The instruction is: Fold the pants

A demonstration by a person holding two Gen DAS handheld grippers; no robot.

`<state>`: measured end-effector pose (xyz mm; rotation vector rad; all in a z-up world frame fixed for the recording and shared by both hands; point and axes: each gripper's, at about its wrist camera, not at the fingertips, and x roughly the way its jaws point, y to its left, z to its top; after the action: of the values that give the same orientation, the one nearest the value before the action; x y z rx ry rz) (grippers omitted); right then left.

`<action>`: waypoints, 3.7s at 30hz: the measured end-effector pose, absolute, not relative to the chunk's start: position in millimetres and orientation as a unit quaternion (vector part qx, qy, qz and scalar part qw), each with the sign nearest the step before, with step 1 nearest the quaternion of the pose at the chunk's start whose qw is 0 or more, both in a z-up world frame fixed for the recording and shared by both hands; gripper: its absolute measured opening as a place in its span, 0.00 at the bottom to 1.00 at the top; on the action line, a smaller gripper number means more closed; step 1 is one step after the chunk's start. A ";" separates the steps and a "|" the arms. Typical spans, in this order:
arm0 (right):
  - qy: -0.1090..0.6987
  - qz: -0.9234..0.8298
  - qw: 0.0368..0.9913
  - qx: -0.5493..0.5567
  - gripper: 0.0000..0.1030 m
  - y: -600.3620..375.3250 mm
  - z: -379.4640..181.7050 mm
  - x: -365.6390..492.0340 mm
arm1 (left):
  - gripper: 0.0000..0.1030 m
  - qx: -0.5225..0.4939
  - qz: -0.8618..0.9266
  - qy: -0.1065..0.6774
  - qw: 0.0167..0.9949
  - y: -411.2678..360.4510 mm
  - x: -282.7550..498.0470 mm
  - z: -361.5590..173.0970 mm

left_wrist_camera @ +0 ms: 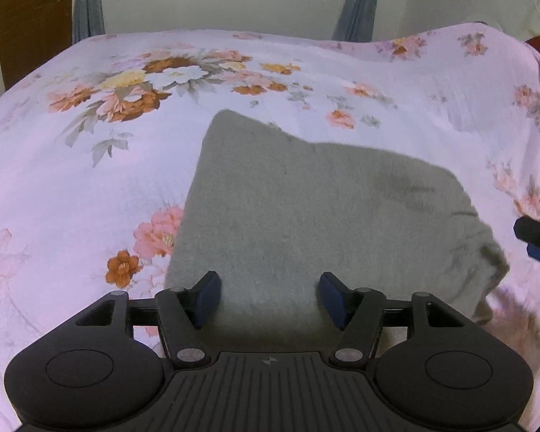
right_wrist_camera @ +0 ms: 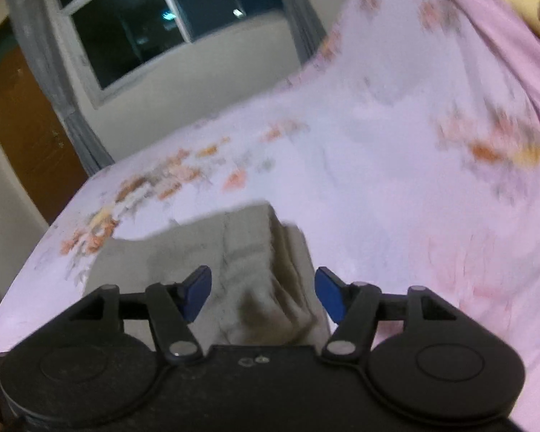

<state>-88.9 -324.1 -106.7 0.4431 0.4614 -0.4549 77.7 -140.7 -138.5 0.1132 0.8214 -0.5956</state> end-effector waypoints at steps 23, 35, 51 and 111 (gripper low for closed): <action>0.286 -0.152 0.938 0.123 0.46 -329.3 -112.7 38.2 | 0.71 0.095 -0.285 0.394 0.869 -217.3 166.9 -151.8; 0.322 -0.172 0.924 0.117 0.46 -340.2 -140.7 54.3 | 0.81 0.100 -0.267 0.398 0.872 -241.3 183.4 -160.4; 0.321 -0.174 0.923 0.122 0.48 -305.9 -132.6 -6.8 | 0.81 0.115 -0.275 0.391 0.871 -183.4 110.5 -152.2; 0.349 -0.163 0.884 0.266 0.78 -356.7 -149.7 -60.5 | 0.82 0.057 -0.273 0.441 0.853 -121.6 110.6 -163.8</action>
<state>-60.5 -356.7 -149.7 0.5543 0.7271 -0.3384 110.6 -121.6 -163.8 0.1194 0.9271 -0.5747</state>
